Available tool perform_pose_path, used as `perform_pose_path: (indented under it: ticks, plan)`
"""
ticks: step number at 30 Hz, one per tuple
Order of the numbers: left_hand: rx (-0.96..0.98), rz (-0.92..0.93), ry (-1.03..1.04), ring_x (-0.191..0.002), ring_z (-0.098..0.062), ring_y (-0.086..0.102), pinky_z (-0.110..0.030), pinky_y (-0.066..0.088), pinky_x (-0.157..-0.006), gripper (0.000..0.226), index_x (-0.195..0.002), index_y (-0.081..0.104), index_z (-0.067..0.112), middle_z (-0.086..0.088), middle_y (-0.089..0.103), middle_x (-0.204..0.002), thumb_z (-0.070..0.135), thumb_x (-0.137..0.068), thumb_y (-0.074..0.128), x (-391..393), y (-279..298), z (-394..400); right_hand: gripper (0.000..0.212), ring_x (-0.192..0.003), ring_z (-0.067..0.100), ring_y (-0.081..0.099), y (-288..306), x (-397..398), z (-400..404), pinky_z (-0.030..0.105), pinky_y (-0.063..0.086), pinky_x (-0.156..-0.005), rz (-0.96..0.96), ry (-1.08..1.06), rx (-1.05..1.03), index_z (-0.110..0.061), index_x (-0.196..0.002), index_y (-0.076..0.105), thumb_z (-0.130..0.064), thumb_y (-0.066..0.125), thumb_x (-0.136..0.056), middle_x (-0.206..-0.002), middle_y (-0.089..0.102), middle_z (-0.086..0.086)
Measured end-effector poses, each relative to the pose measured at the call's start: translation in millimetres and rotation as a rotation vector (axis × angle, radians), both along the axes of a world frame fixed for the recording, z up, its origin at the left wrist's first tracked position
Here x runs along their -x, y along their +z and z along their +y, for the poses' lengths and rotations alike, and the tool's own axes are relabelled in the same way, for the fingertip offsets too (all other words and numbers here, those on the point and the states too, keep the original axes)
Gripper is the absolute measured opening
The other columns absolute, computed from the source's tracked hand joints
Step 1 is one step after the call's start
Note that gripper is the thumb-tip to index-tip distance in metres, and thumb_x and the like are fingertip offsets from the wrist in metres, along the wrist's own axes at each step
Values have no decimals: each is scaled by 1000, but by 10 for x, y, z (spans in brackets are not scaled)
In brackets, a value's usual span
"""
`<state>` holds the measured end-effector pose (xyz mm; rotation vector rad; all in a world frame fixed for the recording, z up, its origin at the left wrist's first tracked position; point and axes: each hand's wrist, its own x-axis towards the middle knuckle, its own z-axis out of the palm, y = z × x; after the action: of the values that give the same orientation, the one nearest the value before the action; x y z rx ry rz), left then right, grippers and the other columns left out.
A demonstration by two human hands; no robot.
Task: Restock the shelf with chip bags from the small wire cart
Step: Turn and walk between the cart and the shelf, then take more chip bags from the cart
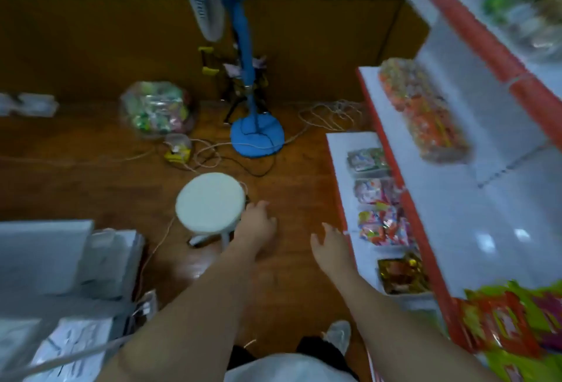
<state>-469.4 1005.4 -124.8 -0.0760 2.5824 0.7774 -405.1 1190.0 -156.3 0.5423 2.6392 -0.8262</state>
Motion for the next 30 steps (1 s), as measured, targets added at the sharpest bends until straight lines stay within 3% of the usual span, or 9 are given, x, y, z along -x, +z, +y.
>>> perform_pose_path:
  ticks: [6,11,14,17,21,25,30]
  plan:
    - [38,-32,520,-122,-38,50,-43,44,-102,49,-135,50,9,-20,54,-133,29,-90,50,-879,-38,-2466,55,-134,27,42,218,128,-2293,39,40,-109,37,472,79,-15,-145,40,-40,47,-97,-146,46,8]
    - [-8,-39,1037,-120,-40,51,-42,44,-98,39,-126,53,7,-21,52,-126,25,-91,51,-2056,16,-3611,55,-131,26,46,253,-294,-3742,38,41,-105,22,954,67,-14,-145,41,-40,49,-97,-143,50,8]
    - [-40,-57,1275,-123,-38,50,-42,44,-101,45,-133,50,10,-19,49,-134,27,-92,52,-2720,-32,-3998,59,-137,27,39,164,-575,-4393,36,32,-112,-38,1204,48,-11,-147,35,-42,45,-98,-149,43,11]
    - [-64,-93,1486,-122,-37,51,-43,47,-99,52,-140,45,13,-16,46,-137,31,-92,53,-3317,-66,-4274,58,-133,28,43,158,-832,-5013,37,36,-107,-74,1404,41,-13,-147,37,-43,45,-97,-146,45,11]
    - [-77,-129,1755,-122,-36,50,-43,47,-98,50,-139,45,12,-15,46,-135,31,-93,51,-3913,32,-4456,60,-132,30,45,210,-1239,-5736,39,40,-105,-138,1676,45,-14,-142,41,-50,42,-94,-140,50,10]
    - [-75,-177,1942,-123,-39,49,-42,44,-101,47,-136,49,12,-17,47,-134,29,-92,51,-4340,70,-4583,61,-140,25,37,182,-1568,-6360,39,34,-113,-170,1895,17,-18,-149,33,-48,43,-97,-152,39,4]
    - [-86,-152,2041,-123,-37,49,-43,43,-101,50,-140,45,14,-15,46,-135,28,-92,51,-4831,38,-4829,59,-136,27,42,151,-2057,-6915,37,35,-107,-259,1944,-22,-16,-149,33,-45,43,-99,-151,41,9]
